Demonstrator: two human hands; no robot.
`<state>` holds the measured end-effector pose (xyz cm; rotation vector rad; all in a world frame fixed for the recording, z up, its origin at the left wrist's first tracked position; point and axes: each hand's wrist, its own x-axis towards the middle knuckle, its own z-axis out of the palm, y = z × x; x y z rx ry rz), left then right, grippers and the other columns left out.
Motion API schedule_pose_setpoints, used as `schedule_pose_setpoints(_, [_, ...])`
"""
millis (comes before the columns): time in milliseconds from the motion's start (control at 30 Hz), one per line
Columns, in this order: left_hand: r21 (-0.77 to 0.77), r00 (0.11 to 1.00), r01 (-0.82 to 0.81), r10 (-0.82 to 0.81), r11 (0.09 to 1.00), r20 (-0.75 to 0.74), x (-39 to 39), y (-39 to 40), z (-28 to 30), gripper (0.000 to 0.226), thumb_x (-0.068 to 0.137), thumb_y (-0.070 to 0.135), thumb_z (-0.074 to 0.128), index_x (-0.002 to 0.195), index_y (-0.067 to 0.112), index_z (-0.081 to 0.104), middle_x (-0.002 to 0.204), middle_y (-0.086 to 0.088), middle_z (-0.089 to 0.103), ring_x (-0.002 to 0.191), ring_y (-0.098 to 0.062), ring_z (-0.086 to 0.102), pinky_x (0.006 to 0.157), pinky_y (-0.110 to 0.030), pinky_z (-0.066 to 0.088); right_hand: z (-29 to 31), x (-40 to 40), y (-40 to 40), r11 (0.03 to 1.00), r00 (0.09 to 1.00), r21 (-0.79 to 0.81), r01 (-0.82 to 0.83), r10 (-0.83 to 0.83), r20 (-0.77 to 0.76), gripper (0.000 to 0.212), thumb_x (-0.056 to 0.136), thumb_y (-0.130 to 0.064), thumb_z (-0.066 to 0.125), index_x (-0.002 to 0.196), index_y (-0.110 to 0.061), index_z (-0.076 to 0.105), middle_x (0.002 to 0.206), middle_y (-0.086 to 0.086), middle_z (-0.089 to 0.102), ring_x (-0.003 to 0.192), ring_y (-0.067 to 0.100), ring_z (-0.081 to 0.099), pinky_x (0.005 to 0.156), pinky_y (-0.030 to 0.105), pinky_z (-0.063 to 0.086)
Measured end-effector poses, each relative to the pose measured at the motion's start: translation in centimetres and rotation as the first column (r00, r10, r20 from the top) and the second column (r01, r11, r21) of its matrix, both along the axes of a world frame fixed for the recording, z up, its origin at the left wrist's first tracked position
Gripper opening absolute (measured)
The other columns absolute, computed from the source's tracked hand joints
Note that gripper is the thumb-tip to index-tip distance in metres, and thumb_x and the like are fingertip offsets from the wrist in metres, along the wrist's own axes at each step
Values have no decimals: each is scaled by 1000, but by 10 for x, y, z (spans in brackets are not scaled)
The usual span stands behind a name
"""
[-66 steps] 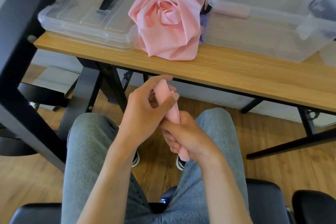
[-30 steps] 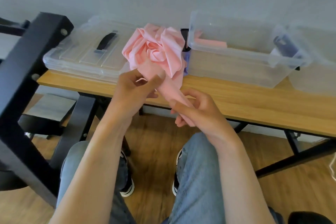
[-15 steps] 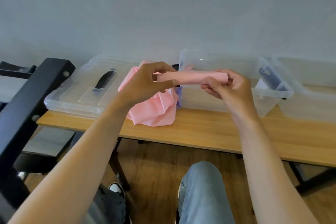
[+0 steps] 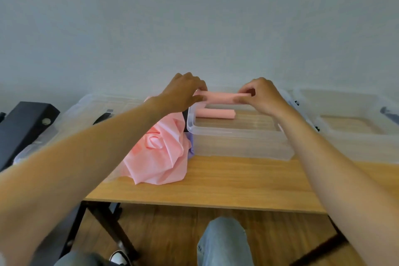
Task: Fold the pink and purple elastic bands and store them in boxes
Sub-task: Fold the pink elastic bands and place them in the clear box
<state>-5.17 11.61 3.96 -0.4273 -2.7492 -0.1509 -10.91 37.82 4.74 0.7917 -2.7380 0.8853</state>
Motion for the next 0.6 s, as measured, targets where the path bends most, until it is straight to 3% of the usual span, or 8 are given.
schedule_pose_setpoints(133, [-234,990,34,-2,972,138,-36,12,3,32,100,44,61,123,23,66,121,4,69,117,-19,56,107,-36,29,-9,-45,2,972,993,221,-77,54,108,19,87,-29,82,97,-13,81,95,0,76,95,20,70,86,39,56])
schedule_pose_setpoints(300, [-329,952,42,62,943,299,-72,29,-8,31,100,41,63,125,22,65,124,1,69,113,-21,61,106,-33,33,-27,-85,-1,926,967,339,-165,85,239,16,91,-26,80,96,-10,81,96,0,78,97,19,71,93,39,56])
schedule_pose_setpoints(467, [-423,900,14,173,906,400,-99,50,-29,33,99,25,67,131,17,62,129,-6,64,112,-31,63,81,-31,43,-47,-104,-16,866,962,461,-194,75,262,16,93,-27,77,102,-14,78,91,2,68,89,19,62,79,28,47])
schedule_pose_setpoints(600, [-455,857,6,230,890,461,-116,53,-44,26,95,18,71,120,11,68,108,-4,66,91,-27,66,70,-31,43,-65,-118,-29,812,960,548,-201,52,275,22,94,-28,75,109,-13,75,101,4,68,96,22,62,84,31,49])
